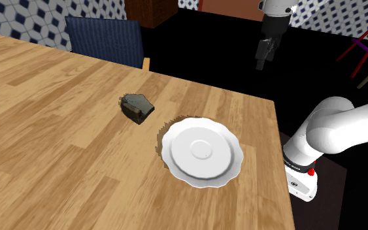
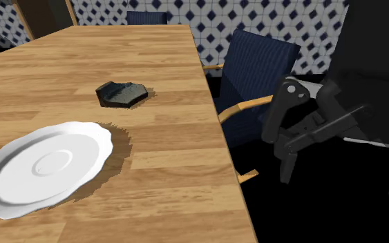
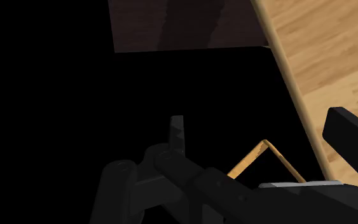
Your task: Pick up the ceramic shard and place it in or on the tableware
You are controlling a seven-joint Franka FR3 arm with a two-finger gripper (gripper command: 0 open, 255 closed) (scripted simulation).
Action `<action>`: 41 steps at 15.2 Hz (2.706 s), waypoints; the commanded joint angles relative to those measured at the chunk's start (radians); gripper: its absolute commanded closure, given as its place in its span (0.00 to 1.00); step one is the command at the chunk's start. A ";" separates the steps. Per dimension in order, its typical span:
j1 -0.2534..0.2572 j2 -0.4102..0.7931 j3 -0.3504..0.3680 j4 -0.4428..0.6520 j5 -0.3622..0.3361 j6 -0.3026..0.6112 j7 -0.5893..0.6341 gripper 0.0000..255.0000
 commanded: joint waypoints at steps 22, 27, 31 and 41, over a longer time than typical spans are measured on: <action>0.111 0.484 0.395 0.398 0.135 0.141 0.459 0.00; 0.141 0.659 0.479 0.571 0.078 0.142 0.584 0.00; 0.188 0.820 0.534 0.740 0.001 0.120 0.688 0.00; 0.415 1.228 0.562 1.248 -0.218 -0.025 0.856 0.00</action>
